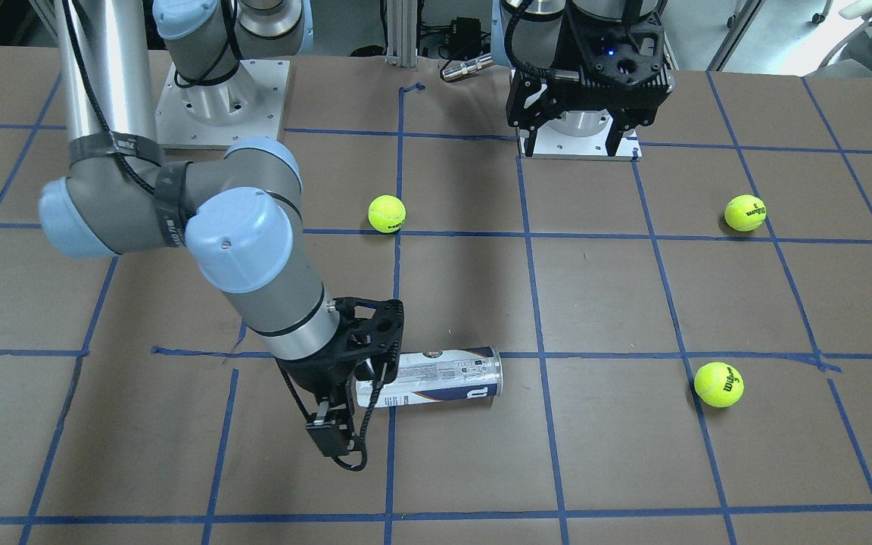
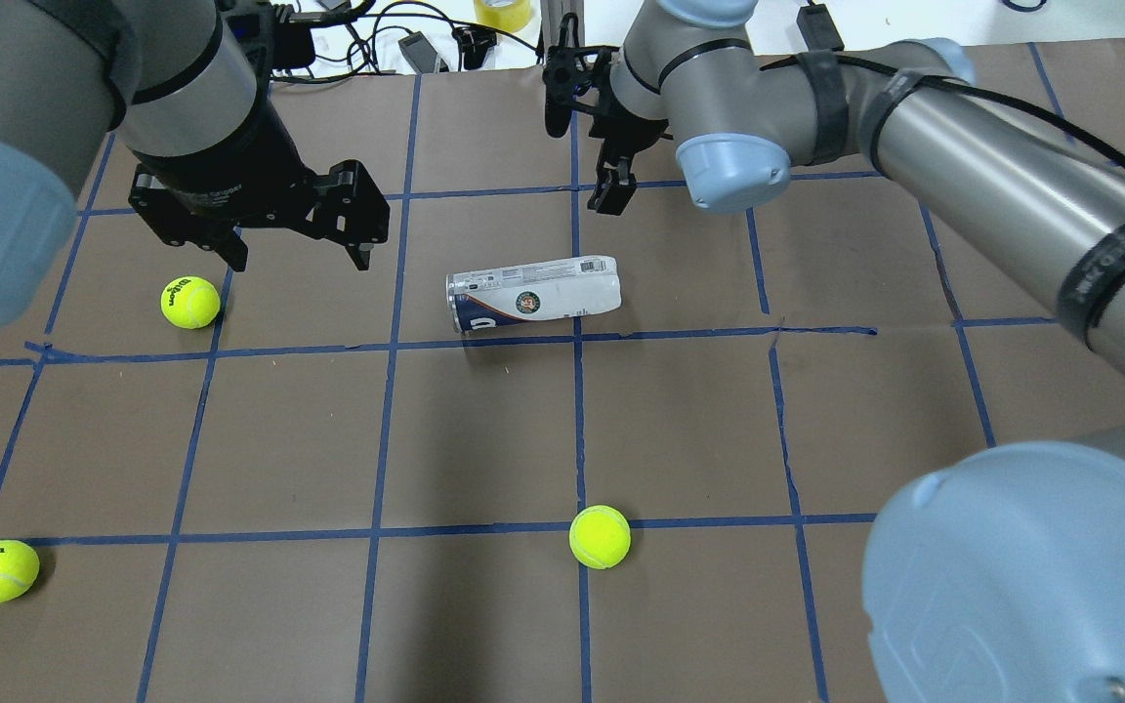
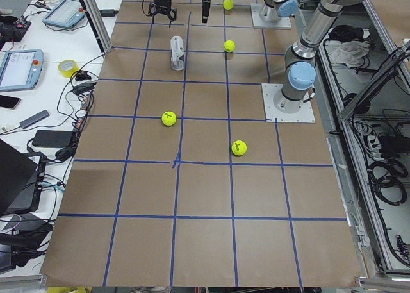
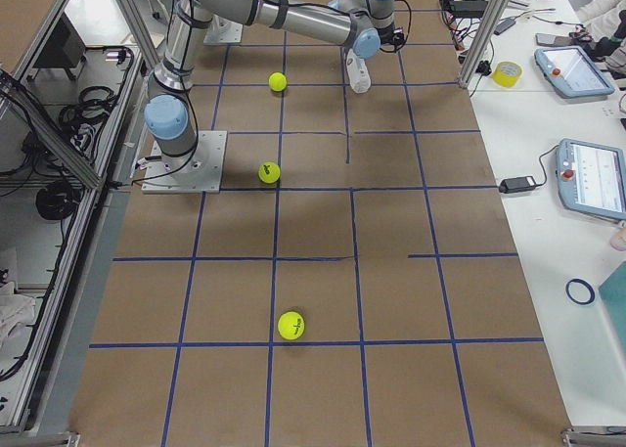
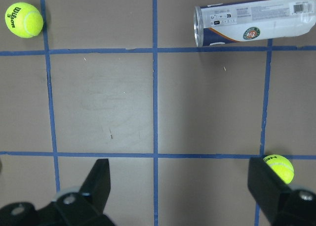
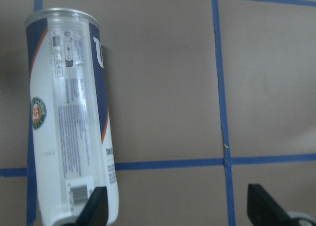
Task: Lift up tennis ball bucket
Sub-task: 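Move the left gripper toward the lying can while the right gripper withdraws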
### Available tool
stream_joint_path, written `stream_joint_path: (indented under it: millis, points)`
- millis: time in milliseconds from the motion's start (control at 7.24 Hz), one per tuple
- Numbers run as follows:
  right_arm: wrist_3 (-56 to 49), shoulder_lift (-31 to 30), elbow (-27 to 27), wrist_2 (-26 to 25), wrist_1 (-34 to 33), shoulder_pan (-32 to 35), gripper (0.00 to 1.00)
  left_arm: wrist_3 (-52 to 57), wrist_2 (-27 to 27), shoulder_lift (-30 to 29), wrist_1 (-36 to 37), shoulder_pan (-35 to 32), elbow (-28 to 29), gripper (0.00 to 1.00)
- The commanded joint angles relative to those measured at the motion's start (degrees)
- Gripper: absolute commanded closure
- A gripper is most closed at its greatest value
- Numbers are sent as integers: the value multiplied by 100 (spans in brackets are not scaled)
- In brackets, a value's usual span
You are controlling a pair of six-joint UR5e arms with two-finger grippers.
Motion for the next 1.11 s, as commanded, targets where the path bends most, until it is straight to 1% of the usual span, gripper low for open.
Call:
stream_joint_path:
  millis: [0, 138, 276, 415, 553, 691, 829, 967]
  points:
    - [67, -478, 0, -6, 394, -464, 0, 111, -59, -566, 867, 7, 21, 0]
    - [580, -802, 0, -84, 788, -474, 0, 103, -85, -744, 942, 15, 195, 0]
    - [1099, -1075, 0, -85, 1079, -474, 0, 94, -416, -946, 908, 172, 353, 0]
    - [1452, -1382, 9, -120, 1465, -482, 0, 137, -480, -1078, 890, 295, 268, 0]
    - [1786, -1699, 27, -294, 1965, -509, 0, 251, -681, -1332, 1003, 305, 23, 0]
    - [2634, -1972, 44, -844, 2074, -570, 0, 304, -1040, -1656, 1282, 349, -49, 0]
    - [3373, -2087, 44, -1259, 2180, -614, 0, 296, -1095, -2147, 1868, 410, -6, 0]
    - [3729, -2176, 44, -1237, 2407, -614, 0, 313, -1383, -2482, 2153, 446, 12, 0]
